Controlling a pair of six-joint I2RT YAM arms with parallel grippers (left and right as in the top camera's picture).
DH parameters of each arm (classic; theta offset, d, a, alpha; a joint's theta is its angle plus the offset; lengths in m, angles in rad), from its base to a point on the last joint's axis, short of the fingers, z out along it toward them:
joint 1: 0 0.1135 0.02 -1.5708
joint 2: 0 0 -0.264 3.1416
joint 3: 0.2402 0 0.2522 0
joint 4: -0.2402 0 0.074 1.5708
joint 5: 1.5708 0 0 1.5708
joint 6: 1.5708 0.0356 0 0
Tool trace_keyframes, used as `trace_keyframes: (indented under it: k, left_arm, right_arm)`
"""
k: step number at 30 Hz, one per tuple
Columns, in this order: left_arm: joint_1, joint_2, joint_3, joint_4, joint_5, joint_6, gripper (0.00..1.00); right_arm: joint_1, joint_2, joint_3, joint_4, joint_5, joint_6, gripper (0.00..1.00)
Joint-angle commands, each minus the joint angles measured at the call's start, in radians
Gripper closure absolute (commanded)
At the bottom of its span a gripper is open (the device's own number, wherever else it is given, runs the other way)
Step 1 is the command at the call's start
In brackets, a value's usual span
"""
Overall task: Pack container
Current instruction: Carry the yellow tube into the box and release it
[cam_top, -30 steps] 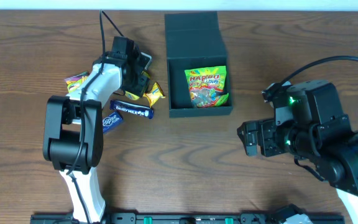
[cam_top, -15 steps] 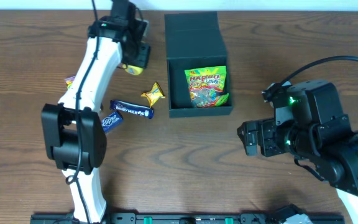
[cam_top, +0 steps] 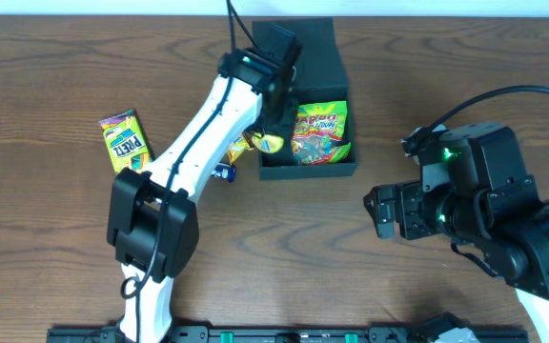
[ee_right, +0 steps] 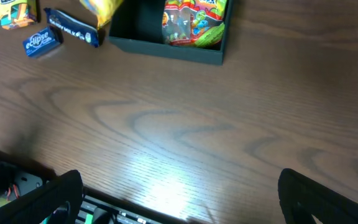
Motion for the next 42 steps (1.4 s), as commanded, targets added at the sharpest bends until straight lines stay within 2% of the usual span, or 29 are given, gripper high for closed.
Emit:
trace_keyframes:
  k: [1, 6, 13, 20, 31, 34, 38, 42]
  left_arm:
    - [-0.013, 0.003, 0.024, -0.026, -0.012, -0.032, 0.73]
    - [-0.014, 0.003, -0.010, -0.015, 0.002, -0.035, 0.74]
    - [-0.032, 0.003, -0.084, 0.098, 0.024, -0.106, 0.74]
    - [-0.063, 0.010, -0.100, 0.170, -0.082, -0.149, 0.70]
    - [-0.068, 0.029, -0.184, 0.242, -0.138, -0.205, 0.71]
    - [-0.068, 0.029, -0.190, 0.249, -0.138, -0.205, 0.63]
    - [-0.068, 0.029, -0.190, 0.249, -0.138, -0.205, 0.39]
    - [-0.067, 0.029, -0.190, 0.248, -0.138, -0.205, 0.31]
  right_arm:
    - [-0.010, 0.000, 0.010, -0.001, -0.003, -0.010, 0.01]
    - [-0.010, -0.001, 0.010, -0.001, -0.003, -0.010, 0.01]
    - [-0.010, 0.000, 0.010, -0.001, -0.003, -0.010, 0.01]
    - [-0.010, 0.000, 0.010, -0.001, -0.003, -0.010, 0.01]
    - [-0.010, 0.000, 0.010, -0.001, -0.003, -0.010, 0.01]
    - [-0.010, -0.001, 0.010, -0.001, -0.003, -0.010, 0.01]
    - [-0.010, -0.001, 0.010, -0.001, -0.003, -0.010, 0.01]
    - [-0.010, 0.000, 0.010, -0.001, -0.003, -0.010, 0.01]
